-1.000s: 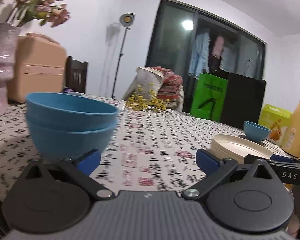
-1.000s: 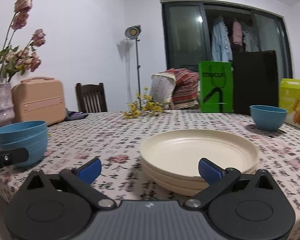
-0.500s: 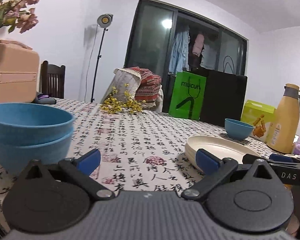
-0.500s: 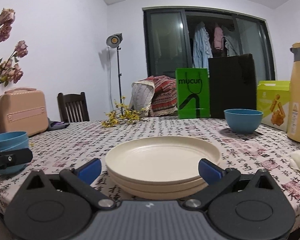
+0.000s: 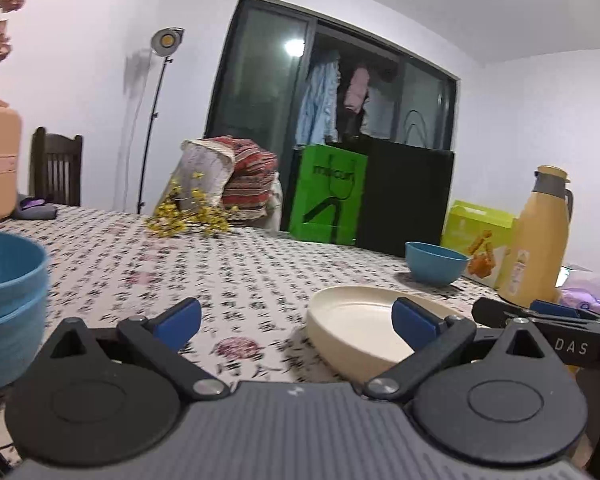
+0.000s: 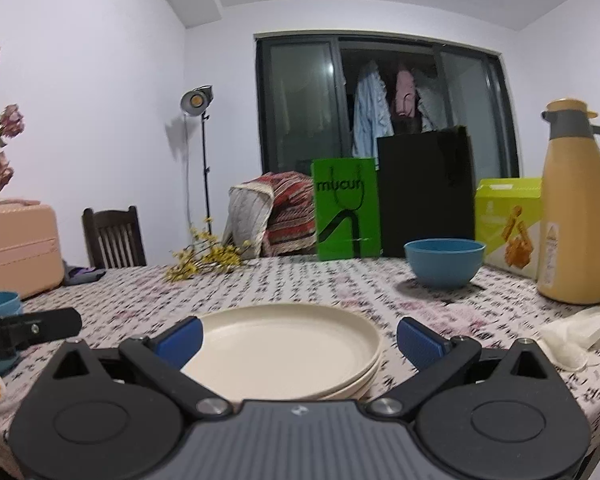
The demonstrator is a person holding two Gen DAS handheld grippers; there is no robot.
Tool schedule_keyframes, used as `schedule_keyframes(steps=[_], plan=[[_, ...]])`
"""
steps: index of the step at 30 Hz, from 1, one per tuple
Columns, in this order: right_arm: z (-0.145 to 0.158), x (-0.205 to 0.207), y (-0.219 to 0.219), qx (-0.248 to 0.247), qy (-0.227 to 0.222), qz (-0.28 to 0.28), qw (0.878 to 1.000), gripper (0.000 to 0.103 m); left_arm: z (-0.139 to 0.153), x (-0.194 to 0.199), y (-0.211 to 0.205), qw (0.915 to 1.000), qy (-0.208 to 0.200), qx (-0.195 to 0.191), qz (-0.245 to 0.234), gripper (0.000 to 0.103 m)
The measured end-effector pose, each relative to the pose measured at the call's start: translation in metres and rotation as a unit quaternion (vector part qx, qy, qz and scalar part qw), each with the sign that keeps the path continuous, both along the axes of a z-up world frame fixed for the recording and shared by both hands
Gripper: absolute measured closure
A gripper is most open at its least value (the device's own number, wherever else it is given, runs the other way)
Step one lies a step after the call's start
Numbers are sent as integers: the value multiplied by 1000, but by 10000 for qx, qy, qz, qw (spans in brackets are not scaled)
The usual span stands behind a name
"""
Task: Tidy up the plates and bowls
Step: 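Move both open grippers toward the blue bowl beside the tan thermos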
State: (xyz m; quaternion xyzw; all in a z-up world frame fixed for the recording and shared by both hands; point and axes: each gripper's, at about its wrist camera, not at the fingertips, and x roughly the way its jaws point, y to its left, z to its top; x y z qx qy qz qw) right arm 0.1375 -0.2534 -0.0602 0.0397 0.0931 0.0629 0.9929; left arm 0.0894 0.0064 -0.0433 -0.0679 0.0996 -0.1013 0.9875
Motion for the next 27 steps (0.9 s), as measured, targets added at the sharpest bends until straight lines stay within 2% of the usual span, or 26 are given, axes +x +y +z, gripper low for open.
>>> schedule_keyframes(steps=[12,22,27], plan=[[15,2,-21,22,31,-325,9995,0,17,8,-23,9997,-69,-126,-185,0],[25,4,-35,263,4,-408,9988,0,39,-2,-29,9996,-249,66,-124,0],[35,7,-45,349,-12,-522,9980,0,51,9,-39,9993,-171,1,-330,0]])
